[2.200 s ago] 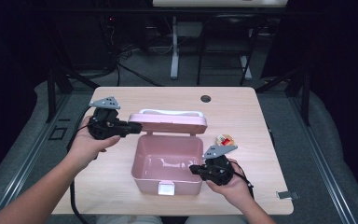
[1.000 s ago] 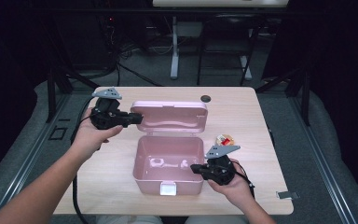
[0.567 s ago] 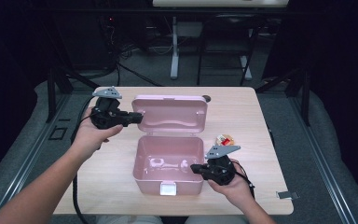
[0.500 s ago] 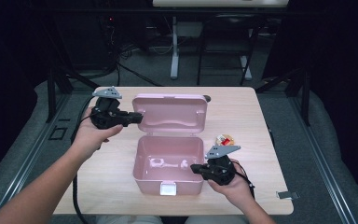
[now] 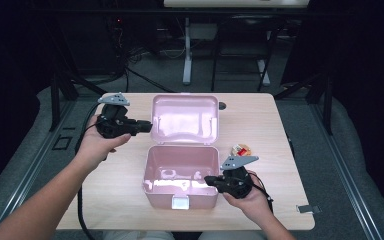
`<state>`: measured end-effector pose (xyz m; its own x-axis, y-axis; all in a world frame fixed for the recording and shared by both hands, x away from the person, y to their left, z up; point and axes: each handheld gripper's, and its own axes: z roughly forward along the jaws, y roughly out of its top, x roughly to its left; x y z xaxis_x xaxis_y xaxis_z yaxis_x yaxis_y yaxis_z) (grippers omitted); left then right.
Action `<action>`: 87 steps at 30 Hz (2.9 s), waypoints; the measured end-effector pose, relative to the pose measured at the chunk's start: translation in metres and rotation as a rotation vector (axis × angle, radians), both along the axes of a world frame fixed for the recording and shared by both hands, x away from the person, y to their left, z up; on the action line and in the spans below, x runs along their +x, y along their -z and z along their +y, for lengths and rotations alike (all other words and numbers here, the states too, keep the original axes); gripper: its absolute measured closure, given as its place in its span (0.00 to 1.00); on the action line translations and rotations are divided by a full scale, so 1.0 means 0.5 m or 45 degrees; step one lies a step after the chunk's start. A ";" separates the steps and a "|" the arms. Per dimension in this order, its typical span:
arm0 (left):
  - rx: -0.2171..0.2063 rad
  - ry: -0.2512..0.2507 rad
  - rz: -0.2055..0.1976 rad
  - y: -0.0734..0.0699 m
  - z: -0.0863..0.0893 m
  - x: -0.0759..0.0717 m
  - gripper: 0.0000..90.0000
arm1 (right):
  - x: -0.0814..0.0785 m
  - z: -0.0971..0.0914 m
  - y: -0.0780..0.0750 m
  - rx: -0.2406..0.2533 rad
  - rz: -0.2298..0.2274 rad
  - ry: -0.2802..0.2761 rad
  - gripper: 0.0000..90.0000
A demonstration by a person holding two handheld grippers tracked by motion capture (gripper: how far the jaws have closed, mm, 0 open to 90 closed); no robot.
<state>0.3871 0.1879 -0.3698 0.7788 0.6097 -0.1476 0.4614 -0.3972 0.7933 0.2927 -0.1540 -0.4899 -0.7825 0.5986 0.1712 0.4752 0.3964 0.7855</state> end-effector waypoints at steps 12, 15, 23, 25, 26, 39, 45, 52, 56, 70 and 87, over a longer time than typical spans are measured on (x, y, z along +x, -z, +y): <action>-0.019 -0.002 0.039 0.026 -0.006 0.002 0.81 | 0.001 -0.001 0.001 0.000 -0.007 0.002 1.00; -0.041 -0.016 0.052 0.037 -0.003 0.000 0.77 | 0.002 -0.001 0.001 0.006 -0.004 0.000 1.00; -0.029 -0.084 0.069 0.068 0.020 0.005 0.68 | 0.001 -0.001 0.001 0.015 -0.003 0.000 0.98; -0.047 -0.114 0.058 0.076 0.028 0.005 0.67 | 0.001 -0.001 0.001 0.019 -0.001 -0.002 0.97; -0.046 -0.129 0.054 0.079 0.031 0.005 0.67 | 0.001 -0.001 0.001 0.021 0.001 -0.002 0.97; -0.023 -0.252 0.047 0.117 0.065 0.013 0.63 | 0.001 0.002 -0.002 0.026 0.012 -0.015 0.88; 0.023 -0.237 0.052 0.130 0.057 0.006 0.62 | -0.001 0.005 -0.006 0.013 0.013 -0.025 0.82; 0.035 -0.209 0.024 0.122 0.054 -0.021 0.60 | -0.005 -0.003 -0.021 0.018 0.000 -0.021 0.74; 0.062 -0.191 0.021 0.117 0.053 -0.035 0.57 | -0.004 -0.011 -0.039 0.024 -0.009 -0.004 0.65; 0.066 -0.150 0.055 0.119 0.065 -0.050 0.52 | 0.021 -0.017 -0.105 -0.045 -0.031 0.044 0.51; 0.099 -0.118 0.078 0.116 0.068 -0.062 0.51 | 0.061 -0.010 -0.138 -0.137 0.020 0.045 0.49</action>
